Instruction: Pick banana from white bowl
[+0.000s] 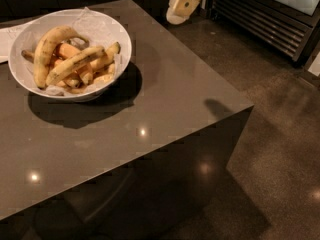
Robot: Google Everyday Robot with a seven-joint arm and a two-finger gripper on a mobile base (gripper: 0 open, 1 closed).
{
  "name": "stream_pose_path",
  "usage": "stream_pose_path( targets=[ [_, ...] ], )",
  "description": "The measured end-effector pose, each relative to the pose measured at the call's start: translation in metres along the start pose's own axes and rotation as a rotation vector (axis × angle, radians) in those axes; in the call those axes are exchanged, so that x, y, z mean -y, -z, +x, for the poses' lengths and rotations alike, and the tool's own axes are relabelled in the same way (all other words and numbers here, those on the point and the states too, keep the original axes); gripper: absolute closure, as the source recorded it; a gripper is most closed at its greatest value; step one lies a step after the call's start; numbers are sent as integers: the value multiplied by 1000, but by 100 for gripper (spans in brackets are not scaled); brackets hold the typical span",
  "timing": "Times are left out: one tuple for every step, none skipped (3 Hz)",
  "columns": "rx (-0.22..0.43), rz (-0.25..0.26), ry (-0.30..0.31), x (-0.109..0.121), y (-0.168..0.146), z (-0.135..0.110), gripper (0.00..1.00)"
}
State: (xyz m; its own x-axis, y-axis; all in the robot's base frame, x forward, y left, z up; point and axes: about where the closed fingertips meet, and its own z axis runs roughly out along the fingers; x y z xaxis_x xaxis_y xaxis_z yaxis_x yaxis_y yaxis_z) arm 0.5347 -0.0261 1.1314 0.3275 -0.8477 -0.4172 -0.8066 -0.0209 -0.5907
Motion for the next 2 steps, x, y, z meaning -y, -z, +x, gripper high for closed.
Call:
stream_pose_path(
  targets=[
    [27, 3, 27, 9, -4, -11, 0],
    [29, 4, 30, 10, -4, -12, 0]
  ],
)
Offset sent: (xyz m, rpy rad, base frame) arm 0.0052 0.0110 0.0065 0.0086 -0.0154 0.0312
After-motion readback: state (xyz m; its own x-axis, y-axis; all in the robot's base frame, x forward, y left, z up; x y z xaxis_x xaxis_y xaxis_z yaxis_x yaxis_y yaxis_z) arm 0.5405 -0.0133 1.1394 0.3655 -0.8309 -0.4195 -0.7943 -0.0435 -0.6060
